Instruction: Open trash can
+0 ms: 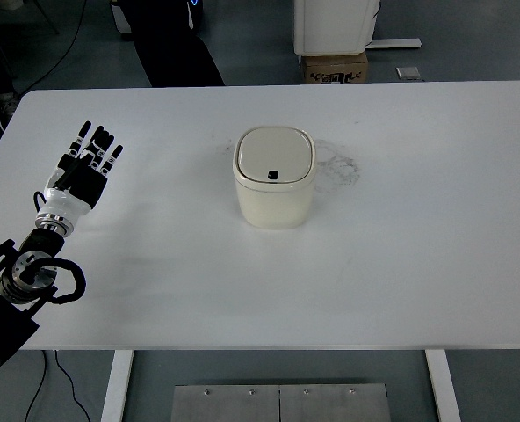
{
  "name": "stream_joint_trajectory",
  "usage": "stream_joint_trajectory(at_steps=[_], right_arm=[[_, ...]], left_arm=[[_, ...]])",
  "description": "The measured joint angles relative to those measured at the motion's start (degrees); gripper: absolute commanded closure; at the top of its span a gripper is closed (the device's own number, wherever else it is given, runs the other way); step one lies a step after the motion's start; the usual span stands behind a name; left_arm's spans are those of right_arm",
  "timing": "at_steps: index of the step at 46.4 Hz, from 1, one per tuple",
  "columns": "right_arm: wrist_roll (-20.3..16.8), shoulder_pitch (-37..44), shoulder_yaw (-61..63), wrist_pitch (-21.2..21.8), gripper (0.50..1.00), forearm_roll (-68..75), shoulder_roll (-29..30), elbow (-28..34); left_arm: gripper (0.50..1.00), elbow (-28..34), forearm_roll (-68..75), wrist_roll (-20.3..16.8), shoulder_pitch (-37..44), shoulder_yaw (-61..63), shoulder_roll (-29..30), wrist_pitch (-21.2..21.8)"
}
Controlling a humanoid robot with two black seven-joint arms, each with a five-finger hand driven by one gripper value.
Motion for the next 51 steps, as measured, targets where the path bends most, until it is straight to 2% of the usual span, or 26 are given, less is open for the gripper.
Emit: stream_joint_trajectory(at_steps=[25,34,51], right_arm=[[0.0,0.0,0.0,0.0,0.509,0.0,0.0,0.0],[0.0,0.0,0.0,0.0,0.509,0.0,0.0,0.0],[0.0,0.0,0.0,0.0,0.509,0.0,0.0,0.0]], left_arm=[[0.500,0.1,0.2,-0.1,-0.1,0.0,0.1,-0.3],[0.500,0.0,0.1,-1.5,-1.2,-0.1,0.0,-0.3],[0.500,0.1,0.6,-0.9,-4.0,0.1,1.5,0.6]])
